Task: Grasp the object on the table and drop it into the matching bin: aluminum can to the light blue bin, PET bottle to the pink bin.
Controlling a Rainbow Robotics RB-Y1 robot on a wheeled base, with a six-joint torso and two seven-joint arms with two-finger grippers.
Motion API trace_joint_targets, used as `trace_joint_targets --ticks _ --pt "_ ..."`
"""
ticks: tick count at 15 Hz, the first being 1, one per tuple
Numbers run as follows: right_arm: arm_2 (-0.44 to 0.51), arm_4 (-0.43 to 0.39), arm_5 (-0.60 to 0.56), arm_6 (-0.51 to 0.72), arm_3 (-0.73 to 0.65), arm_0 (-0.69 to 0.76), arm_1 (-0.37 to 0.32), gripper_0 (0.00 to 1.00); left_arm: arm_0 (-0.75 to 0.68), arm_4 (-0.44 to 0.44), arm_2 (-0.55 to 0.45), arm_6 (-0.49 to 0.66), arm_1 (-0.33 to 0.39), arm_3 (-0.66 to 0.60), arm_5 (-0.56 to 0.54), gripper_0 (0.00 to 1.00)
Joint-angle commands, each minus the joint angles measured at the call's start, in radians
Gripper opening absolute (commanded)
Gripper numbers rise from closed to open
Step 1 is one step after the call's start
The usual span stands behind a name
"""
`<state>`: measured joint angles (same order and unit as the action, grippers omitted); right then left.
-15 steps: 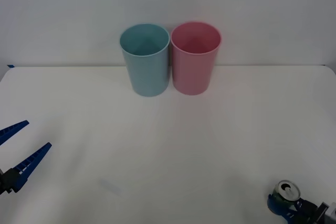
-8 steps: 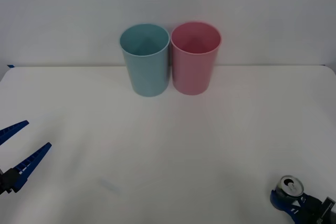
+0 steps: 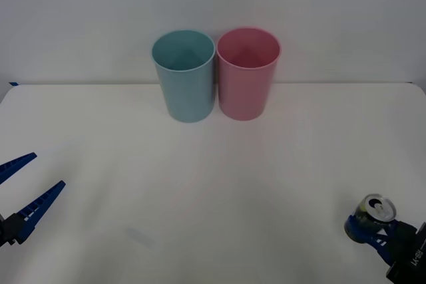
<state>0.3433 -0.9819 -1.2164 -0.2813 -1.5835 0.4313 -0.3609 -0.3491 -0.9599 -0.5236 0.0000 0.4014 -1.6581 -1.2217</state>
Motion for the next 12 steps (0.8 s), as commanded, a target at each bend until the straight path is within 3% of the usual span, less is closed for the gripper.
trace_joint_targets --ticks 1,10,12 --pt "0.0 0.0 0.031 0.102 -0.104 -0.005 -0.016 0.0 0.0 0.0 0.0 0.0 0.0 0.0 0.0 1.0" --pt "-0.059 -0.003 0.12 0.406 -0.282 -0.135 -0.087 0.0 0.0 0.0 0.0 0.0 0.0 0.0 0.0 1.0" --pt "-0.098 -0.003 0.19 0.467 -0.328 -0.161 -0.118 0.0 0.0 0.0 0.0 0.0 0.0 0.0 0.0 1.0"
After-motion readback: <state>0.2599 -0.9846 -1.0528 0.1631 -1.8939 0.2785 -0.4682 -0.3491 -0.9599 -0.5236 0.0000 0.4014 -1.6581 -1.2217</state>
